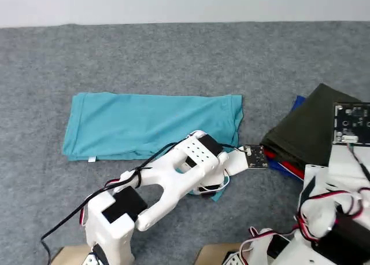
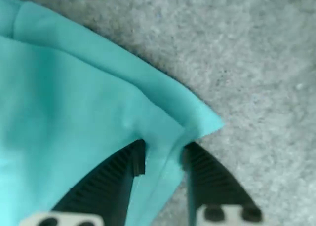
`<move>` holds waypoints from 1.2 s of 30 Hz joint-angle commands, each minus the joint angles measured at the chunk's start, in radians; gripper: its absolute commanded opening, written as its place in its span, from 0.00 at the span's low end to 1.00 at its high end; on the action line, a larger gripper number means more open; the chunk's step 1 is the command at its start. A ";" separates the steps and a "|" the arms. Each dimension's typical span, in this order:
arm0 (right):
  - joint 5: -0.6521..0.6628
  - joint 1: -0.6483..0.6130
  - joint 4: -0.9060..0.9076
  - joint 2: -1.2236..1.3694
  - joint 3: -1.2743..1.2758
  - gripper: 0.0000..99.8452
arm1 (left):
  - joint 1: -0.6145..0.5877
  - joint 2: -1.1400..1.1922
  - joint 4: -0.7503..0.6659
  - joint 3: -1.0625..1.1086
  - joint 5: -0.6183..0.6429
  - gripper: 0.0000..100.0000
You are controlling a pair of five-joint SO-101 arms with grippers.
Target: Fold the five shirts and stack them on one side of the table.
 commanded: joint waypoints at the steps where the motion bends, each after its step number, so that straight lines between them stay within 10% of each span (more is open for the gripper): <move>1: -0.008 0.012 0.039 -0.007 -0.009 0.03 | 0.012 0.002 0.005 -0.031 -0.009 0.04; 15: -0.008 0.012 0.039 -0.013 -0.009 0.03 | -0.069 -0.118 0.103 -0.208 -0.025 0.01; 36: -0.008 0.012 0.041 -0.013 -0.008 0.03 | -0.302 0.390 0.210 -0.918 -0.135 0.13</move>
